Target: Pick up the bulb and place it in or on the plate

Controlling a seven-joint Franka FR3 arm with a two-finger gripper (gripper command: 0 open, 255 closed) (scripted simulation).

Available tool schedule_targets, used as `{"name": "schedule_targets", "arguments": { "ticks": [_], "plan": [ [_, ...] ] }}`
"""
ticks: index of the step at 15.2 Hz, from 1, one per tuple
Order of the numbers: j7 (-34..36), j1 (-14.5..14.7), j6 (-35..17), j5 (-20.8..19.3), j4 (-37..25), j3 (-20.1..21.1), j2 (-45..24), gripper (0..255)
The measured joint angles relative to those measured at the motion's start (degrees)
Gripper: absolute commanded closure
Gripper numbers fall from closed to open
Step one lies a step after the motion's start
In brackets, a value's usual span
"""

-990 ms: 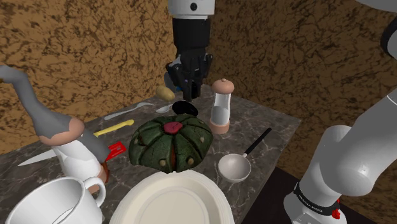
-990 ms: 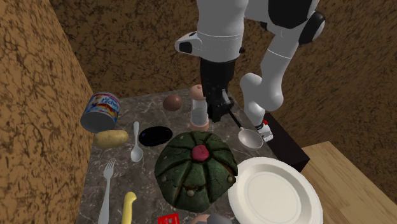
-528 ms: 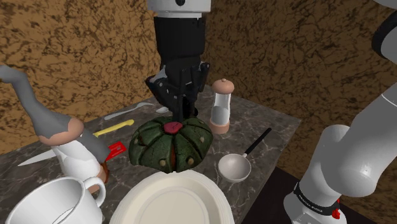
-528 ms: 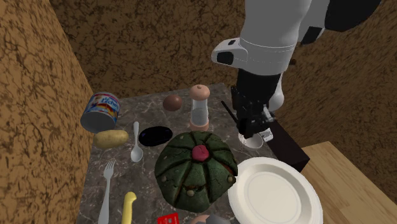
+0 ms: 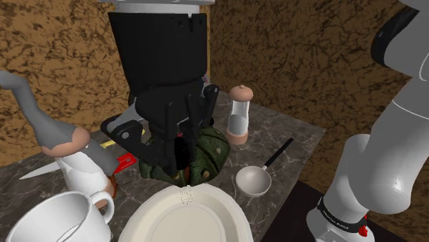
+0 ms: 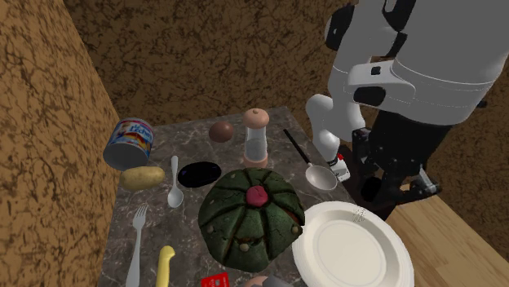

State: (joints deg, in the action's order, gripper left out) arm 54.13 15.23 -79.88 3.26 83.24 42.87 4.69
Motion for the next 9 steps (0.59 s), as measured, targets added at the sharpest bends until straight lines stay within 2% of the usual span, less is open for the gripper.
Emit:
{"name": "schedule_targets", "arguments": {
  "ticks": [3,9],
  "plan": [
    [2.1,0.8,-1.15,-0.53,0.36,1.2,-0.94,255],
    [1.05,0.62,-6.13,1.22,7.27,0.51,1.66,255]
  ]
}}
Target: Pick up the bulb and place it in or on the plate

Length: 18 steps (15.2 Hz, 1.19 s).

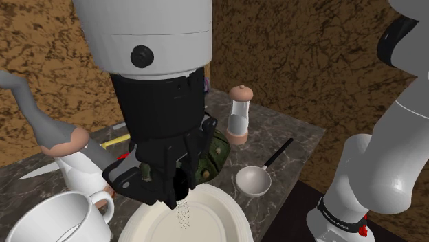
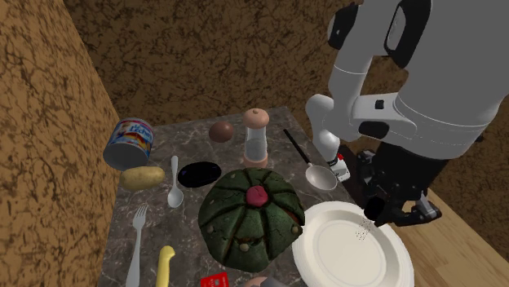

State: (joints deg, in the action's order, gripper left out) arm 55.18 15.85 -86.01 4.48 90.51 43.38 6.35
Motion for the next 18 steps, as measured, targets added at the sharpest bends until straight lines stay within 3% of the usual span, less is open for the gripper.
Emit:
{"name": "schedule_targets", "arguments": {
  "ticks": [10,17,18],
  "plan": [
    [-1.57,0.06,-7.93,1.84,10.09,-0.71,2.81,255],
    [-1.61,0.1,-9.03,1.89,11.21,-0.66,2.86,255],
    [-1.61,0.1,-9.03,1.89,11.21,-0.66,2.85,0]
  ]
}}
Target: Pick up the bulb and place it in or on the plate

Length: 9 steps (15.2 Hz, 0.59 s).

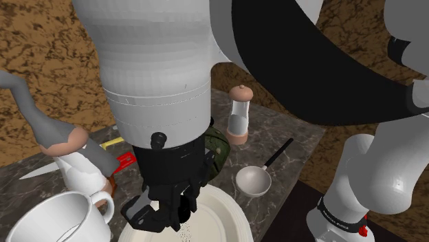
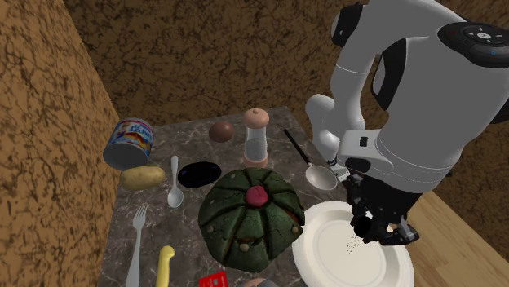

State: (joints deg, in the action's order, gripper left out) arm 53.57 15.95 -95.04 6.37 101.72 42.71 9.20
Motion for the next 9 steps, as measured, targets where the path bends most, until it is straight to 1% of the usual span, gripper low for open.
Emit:
{"name": "schedule_targets", "arguments": {
  "ticks": [6,9],
  "plan": [
    [0.0,0.0,0.0,0.0,0.0,0.0,0.0,0],
    [0.34,-0.1,4.03,-0.35,-4.49,-0.03,-0.49,0]
  ]
}}
